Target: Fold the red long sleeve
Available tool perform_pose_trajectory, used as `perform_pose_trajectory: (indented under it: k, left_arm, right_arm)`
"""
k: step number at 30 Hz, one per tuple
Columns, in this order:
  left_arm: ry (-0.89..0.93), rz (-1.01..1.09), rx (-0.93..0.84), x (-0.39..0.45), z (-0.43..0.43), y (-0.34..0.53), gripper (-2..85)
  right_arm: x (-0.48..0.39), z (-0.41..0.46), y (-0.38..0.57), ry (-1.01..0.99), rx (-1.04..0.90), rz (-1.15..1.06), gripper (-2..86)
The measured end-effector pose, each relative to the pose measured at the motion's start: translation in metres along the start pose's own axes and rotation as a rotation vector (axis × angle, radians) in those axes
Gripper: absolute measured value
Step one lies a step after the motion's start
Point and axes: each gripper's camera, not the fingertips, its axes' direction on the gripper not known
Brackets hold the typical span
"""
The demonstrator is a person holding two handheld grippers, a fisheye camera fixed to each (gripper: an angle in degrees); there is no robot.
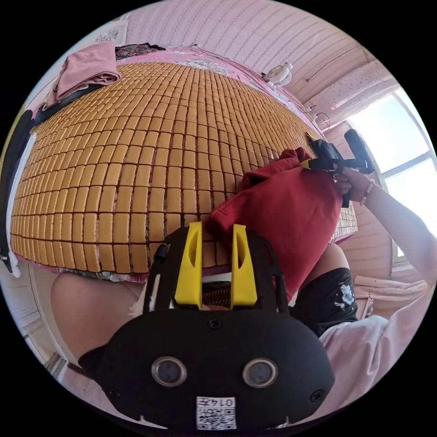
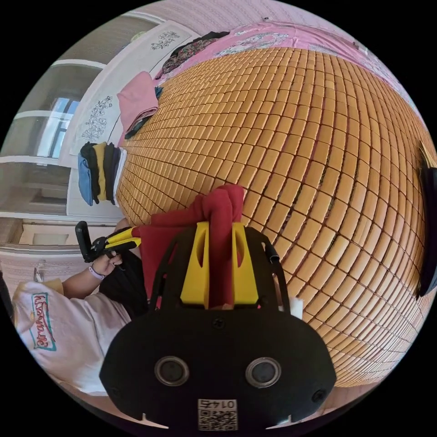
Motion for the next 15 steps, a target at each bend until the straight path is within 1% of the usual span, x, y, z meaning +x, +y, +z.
perform_pose_trajectory:
  k: [1,4,9,15]
  left_arm:
    - [0.045,0.053,0.003,0.001,-0.004,0.002,6.3]
    - [0.020,0.121,0.002,0.006,-0.008,0.011,5.2]
    - [0.043,0.191,0.049,0.022,-0.040,0.031,4.3]
    - [0.054,0.330,0.167,0.054,-0.100,0.074,1.5]
  right_arm:
    - [-0.006,-0.004,0.009,0.009,0.029,-0.024,7.5]
    - [-0.014,-0.018,0.035,-0.022,0.116,-0.054,7.4]
    - [-0.033,-0.053,0.084,-0.086,0.274,-0.140,7.1]
    - [-0.050,-0.084,0.122,-0.105,0.309,-0.215,6.7]
